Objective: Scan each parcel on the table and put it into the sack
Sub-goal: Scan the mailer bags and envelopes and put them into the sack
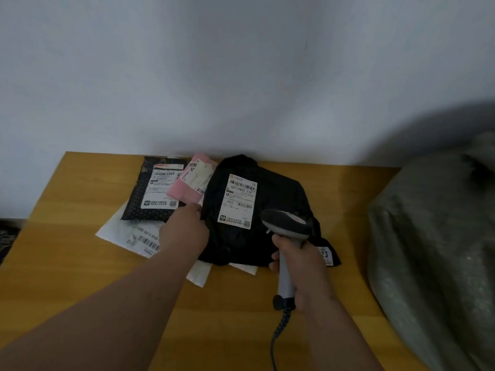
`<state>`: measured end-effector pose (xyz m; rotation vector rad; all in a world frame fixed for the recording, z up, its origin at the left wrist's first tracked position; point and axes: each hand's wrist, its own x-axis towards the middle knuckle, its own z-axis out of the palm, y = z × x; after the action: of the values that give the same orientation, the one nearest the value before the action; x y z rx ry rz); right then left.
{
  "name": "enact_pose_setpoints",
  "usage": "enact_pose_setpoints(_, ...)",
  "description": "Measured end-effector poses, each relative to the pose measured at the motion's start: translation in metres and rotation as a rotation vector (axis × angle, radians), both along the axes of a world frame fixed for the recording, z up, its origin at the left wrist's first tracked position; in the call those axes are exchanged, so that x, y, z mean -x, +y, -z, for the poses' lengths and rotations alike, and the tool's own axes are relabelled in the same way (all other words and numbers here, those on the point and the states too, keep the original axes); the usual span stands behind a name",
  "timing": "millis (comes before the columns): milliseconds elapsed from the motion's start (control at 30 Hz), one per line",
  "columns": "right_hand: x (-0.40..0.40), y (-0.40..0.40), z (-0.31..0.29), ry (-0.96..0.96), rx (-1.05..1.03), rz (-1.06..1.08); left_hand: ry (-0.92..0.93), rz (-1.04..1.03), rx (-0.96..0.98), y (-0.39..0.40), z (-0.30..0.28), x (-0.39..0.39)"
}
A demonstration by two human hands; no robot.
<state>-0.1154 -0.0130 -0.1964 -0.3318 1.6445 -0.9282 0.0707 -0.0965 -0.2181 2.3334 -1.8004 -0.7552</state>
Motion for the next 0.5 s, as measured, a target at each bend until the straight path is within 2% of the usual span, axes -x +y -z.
enact_pose_setpoints(233, -0.013, 0.017, -0.015, 0.013, 0.027, -0.051, 0.191, -0.097, 0.057, 0.036, -0.002, -0.015)
enact_pose_setpoints(500, -0.035, 0.044, -0.033, -0.02, 0.016, -0.127, 0.335, -0.235, -0.034, 0.084, -0.013, -0.036)
